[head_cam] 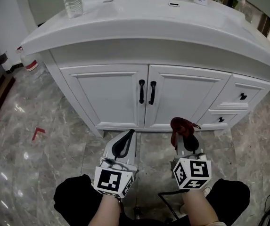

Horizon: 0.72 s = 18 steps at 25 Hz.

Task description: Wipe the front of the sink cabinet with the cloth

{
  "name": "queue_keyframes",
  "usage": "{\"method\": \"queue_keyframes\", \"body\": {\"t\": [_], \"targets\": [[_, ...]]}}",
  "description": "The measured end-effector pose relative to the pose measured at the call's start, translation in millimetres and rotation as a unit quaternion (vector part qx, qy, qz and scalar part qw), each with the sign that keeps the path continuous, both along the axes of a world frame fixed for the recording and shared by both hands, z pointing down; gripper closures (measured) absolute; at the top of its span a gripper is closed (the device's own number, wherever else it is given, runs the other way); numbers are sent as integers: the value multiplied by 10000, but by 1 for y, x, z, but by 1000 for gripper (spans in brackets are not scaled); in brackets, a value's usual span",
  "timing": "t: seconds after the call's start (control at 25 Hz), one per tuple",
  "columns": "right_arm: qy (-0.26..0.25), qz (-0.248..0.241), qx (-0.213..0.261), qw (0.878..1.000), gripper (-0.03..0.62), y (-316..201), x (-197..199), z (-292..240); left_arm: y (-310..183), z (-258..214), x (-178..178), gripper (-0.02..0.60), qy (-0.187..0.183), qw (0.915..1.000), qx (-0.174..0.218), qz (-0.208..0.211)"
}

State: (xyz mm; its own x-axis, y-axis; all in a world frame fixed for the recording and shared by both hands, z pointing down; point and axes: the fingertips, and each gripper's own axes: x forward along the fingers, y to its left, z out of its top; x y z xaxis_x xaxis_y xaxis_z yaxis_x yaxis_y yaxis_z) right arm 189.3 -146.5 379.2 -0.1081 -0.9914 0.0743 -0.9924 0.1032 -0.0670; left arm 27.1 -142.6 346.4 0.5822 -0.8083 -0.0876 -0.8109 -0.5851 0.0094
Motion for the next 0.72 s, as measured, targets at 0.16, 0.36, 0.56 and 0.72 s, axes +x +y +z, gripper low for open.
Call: {"method": "queue_keyframes", "body": {"t": [0.16,0.36,0.56,0.72], "targets": [[152,4,155,9998,511,29,-17,-17,17,-20,-17,581,27,9998,173,-54],[230,-157,294,9992,511,43,-42,-32,33,-30,-44,581,-61,9994,264,-197],[174,-216,357,9990,511,68,-60,-35,64,-28,-61,581,91,9994,139,-313],[-1,-169,300,9994,511,95,-66,-28,95,-18,-56,581,-32,9998,108,-158]]}}
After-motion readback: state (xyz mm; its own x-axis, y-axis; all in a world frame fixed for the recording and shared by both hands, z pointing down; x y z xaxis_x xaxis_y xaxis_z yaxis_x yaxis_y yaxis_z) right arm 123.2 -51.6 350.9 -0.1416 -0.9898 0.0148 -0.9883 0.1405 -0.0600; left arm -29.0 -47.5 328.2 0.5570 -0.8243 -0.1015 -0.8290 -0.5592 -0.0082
